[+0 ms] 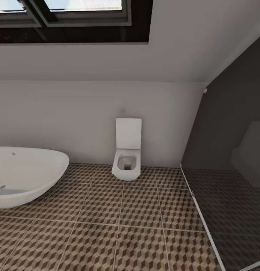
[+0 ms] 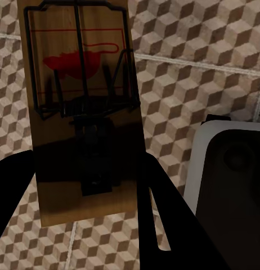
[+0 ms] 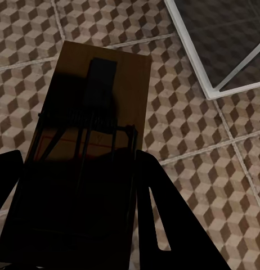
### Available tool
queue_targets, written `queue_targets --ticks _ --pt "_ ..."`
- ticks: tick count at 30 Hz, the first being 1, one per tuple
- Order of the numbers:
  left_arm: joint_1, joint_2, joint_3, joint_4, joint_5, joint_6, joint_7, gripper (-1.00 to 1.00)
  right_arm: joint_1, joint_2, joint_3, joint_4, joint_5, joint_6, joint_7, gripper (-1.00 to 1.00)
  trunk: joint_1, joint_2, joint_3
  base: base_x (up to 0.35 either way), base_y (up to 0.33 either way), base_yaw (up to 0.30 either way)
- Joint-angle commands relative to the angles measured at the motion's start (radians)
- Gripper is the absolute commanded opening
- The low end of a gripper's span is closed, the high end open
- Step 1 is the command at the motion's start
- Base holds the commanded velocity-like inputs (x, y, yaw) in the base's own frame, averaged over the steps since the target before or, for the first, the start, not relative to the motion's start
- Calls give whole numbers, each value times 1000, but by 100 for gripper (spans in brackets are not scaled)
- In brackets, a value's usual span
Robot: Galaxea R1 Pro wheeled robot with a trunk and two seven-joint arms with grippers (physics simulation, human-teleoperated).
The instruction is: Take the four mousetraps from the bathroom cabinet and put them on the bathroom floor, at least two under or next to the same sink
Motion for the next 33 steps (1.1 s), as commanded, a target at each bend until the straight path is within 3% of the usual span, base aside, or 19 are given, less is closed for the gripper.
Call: queue_targets --ticks 1,33 --pt "-1 -1 -7 3 -2 -3 6 -100 -1 0 9 0 -2 -2 -9 -100 1 -2 -2 0 0 0" --pt "-1 -1 -7 3 -2 -3 6 -100 -1 0 9 -1 -2 -2 -9 -100 1 -2 -2 0 0 0"
